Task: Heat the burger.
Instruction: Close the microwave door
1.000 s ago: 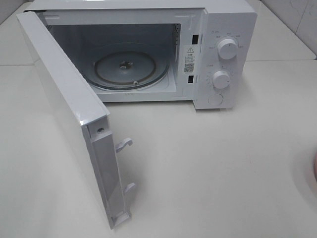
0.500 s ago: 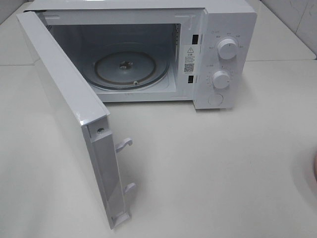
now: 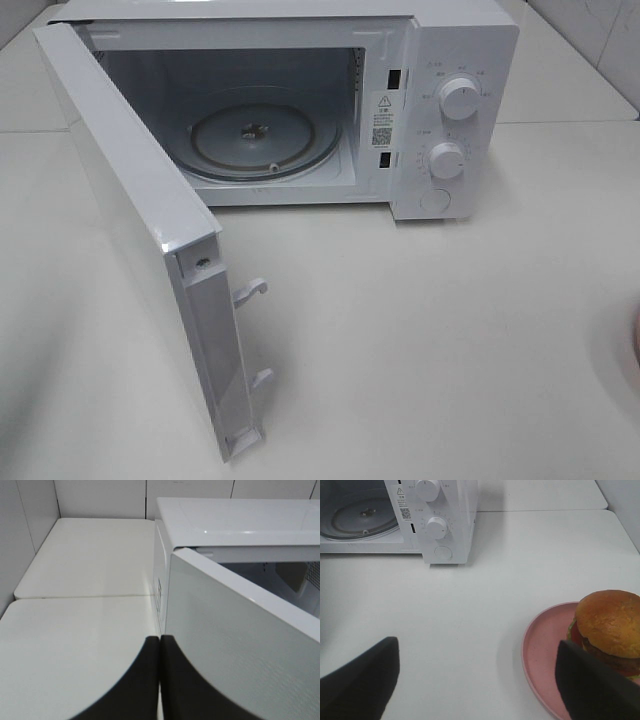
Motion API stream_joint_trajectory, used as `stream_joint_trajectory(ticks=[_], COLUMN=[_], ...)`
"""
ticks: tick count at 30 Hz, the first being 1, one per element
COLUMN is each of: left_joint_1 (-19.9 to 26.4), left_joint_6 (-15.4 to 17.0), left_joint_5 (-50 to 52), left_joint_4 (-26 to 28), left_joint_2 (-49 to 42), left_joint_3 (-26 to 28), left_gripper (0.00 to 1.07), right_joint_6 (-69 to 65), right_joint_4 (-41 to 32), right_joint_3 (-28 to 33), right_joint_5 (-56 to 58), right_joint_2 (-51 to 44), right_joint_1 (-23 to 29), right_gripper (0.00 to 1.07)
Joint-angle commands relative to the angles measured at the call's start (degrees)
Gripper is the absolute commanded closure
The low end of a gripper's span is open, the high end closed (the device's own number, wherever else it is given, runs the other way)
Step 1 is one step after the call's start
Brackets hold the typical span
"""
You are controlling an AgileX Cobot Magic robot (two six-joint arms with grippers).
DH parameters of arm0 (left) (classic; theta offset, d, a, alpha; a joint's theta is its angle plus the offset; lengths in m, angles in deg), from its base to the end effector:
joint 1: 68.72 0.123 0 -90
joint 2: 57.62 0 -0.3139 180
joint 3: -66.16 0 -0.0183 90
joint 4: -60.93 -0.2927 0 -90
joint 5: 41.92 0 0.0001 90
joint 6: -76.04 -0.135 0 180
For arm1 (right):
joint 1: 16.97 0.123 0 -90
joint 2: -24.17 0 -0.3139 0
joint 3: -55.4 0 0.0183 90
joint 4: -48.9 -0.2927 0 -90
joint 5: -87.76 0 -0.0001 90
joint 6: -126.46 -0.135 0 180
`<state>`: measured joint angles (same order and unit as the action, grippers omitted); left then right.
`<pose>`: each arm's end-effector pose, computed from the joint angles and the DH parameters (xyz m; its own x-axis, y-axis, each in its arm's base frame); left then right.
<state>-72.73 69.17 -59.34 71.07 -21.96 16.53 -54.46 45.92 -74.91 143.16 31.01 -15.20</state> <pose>0.1659 -0.0188 0.3191 -0.2208 -0.0337 -0.9747 0.1105 0.9921 -0.0593 0.0473 0.0072 0.2867 -0.3755 0.0340 -0.9262 -0.0535 0.9969 0.0582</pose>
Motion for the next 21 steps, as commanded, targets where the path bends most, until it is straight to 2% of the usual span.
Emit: stream_joint_trajectory(ticks=[1, 2, 5, 7, 8, 10, 11, 12, 13, 14, 15, 16, 18, 19, 20, 21], left_joint_1=[0.11, 0.11, 0.11, 0.11, 0.11, 0.11, 0.11, 0.11, 0.11, 0.11, 0.11, 0.11, 0.11, 0.11, 0.11, 0.11], left_joint_6=[-0.11, -0.06, 0.11, 0.29, 0.29, 0.29, 0.29, 1.55, 1.55, 2.69, 6.02, 6.02, 10.14, 10.14, 11.63, 14.44], left_joint_5=[12.03, 19.71, 23.43, 36.04, 36.04, 44.58, 44.58, 49.62, 49.62, 51.39, 54.49, 54.49, 57.93, 57.93, 58.96, 61.31], left_joint_4=[-0.11, -0.11, -0.11, -0.57, -0.57, -2.98, -2.98, -5.39, -5.39, -6.7, -10.14, -10.14, -15.01, -15.01, -15.76, -16.96], left_joint_2=[4.35, 6.65, 7.85, 12.78, 12.78, 16.44, 16.44, 19.08, 19.08, 20.63, 23.78, 23.78, 28.13, 28.13, 29.22, 31.97], left_joint_3=[-2.69, -5.56, -7.05, -12.15, -12.15, -14.95, -14.95, -16.27, -16.27, -16.5, -16.67, -16.67, -16.67, -16.67, -16.67, -16.56], left_gripper=[1.07, 1.07, 1.07, 1.07, 1.07, 1.07, 1.07, 1.07, 1.07, 1.07, 1.07, 1.07, 1.07, 1.07, 1.07, 1.07], right_joint_6=[-0.17, -0.17, -0.17, -0.17, -0.17, -0.17, -0.17, -0.17, -0.17, -0.17, -0.17, -0.17, -0.17, -0.17, -0.17, -0.17], right_joint_4=[0.06, 0.06, 0.06, 0.06, 0.06, 0.06, 0.06, 0.06, 0.06, 0.06, 0.06, 0.06, 0.06, 0.06, 0.06, 0.06], right_joint_3=[0.17, 0.17, 0.17, 0.17, 0.17, 0.17, 0.17, 0.17, 0.17, 0.17, 0.17, 0.17, 0.17, 0.17, 0.17, 0.17], right_joint_5=[-0.52, -0.52, -0.52, -0.52, -0.52, -0.52, -0.52, -0.52, -0.52, -0.52, -0.52, -0.52, -0.52, -0.52, -0.52, -0.52], right_joint_2=[-1.78, -1.78, -1.78, -1.78, -1.78, -1.78, -1.78, -1.78, -1.78, -1.78, -1.78, -1.78, -1.78, -1.78, -1.78, -1.78], right_joint_1=[-0.34, -0.34, -0.34, -0.34, -0.34, -0.34, -0.34, -0.34, -0.34, -0.34, -0.34, -0.34, -0.34, -0.34, -0.34, -0.34], right_gripper=[0.32, 0.32, 0.32, 0.32, 0.32, 0.32, 0.32, 0.32, 0.32, 0.32, 0.32, 0.32, 0.32, 0.32, 0.32, 0.32])
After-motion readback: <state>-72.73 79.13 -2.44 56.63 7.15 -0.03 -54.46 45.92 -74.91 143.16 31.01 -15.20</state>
